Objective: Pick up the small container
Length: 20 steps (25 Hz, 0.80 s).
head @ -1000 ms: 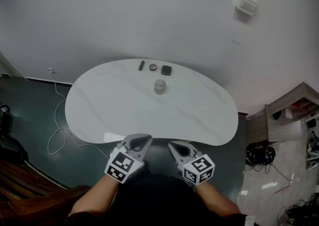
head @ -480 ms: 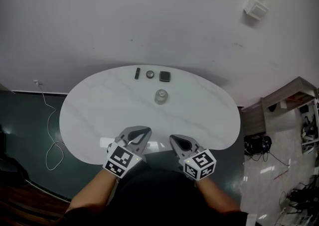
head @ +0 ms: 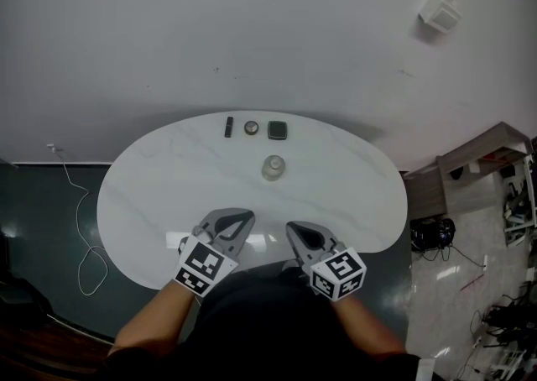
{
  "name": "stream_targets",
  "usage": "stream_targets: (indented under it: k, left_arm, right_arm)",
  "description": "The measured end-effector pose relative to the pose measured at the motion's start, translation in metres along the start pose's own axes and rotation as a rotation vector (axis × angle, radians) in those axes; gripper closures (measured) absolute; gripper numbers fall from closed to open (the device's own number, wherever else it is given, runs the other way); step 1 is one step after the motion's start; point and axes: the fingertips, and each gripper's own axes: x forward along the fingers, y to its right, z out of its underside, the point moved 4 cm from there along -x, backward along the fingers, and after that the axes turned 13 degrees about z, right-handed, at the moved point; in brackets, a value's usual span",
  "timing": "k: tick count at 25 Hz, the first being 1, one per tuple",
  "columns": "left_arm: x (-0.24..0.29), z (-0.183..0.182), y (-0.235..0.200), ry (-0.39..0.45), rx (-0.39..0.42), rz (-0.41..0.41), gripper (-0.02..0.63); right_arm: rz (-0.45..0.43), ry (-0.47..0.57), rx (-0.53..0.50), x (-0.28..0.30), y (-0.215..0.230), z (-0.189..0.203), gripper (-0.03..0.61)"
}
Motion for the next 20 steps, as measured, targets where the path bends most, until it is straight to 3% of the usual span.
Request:
stream_targets:
  k: [10,16,20]
  left_arm:
    - [0.018,0.004,-0.01,0.001,-0.063,-0.094,0.598]
    - [0.04,0.014,-0.024,-0.004,-0.055,-0.206,0.597]
    - [0.062,0.03,-0.037,-0.058,-0.032,-0.216,0.521]
  right_arm:
    - [-0.077,-0.019,-0.043,0.015,0.028,-0.009,0.583]
    - [-0.116,-0.027,-0.065,0.015,0.053,-0.011,0.583]
    - [-0.123,-0.026,-0.061,0.015,0.068,-0.009,0.583]
